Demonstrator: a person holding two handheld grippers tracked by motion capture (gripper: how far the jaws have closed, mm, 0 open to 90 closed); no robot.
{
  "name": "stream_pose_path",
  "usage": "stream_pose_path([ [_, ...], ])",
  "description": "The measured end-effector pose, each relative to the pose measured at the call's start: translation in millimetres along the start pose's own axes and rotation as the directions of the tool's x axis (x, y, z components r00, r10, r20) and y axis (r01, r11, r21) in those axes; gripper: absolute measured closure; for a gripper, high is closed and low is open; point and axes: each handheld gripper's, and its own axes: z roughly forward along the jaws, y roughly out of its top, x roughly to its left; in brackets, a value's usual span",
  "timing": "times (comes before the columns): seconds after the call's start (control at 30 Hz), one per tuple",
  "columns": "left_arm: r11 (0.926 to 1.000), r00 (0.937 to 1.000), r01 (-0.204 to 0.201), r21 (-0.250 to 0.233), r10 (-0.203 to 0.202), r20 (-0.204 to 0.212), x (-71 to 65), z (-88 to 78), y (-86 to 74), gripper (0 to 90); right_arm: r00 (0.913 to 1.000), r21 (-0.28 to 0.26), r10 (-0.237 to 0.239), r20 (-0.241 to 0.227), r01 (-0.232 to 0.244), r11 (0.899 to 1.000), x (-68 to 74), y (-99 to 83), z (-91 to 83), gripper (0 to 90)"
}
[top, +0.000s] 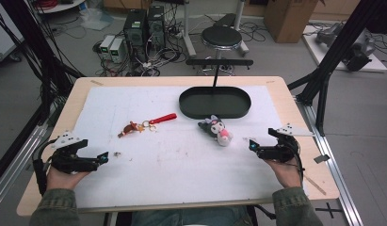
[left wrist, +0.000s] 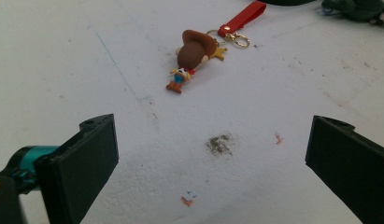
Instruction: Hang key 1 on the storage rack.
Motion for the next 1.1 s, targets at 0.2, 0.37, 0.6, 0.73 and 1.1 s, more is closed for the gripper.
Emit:
stream_pose_path([
  [0.2,1.0000,1.0000,0.009,0.000,-0.009,-0.001,1.4,-0.3,-0.8,3.0,0.9999,0.009,-0.011,0.008,0.010,1.000,0.2,-0.2,1.8,0.5],
  [0.37,0.9999,1.0000,-0.001,0.011,0.001,-0.005,1.6,0.8,-2.2,3.0,0.9999,0.014,-0.013,0.009,0.013,1.000,1.1,-0.3,2.7,0.5],
  [0.6,0.9997,0.9999,-0.010,0.023,0.010,-0.009,2.1,1.1,-2.9,3.0,0.9996,0.037,-0.028,0.004,0.028,0.999,2.6,-0.6,5.8,0.5],
  [0.73,0.9992,0.9988,-0.035,0.021,0.036,-0.035,-1.0,-1.8,-0.2,3.1,0.9986,0.046,-0.050,0.017,0.049,0.998,6.0,-0.8,5.2,0.5],
  [1.1,0.9929,0.9971,-0.074,0.093,0.075,-0.010,-2.3,11.8,12.3,3.1,0.9981,0.054,-0.053,0.030,0.052,0.997,5.8,-2.1,5.8,0.5],
])
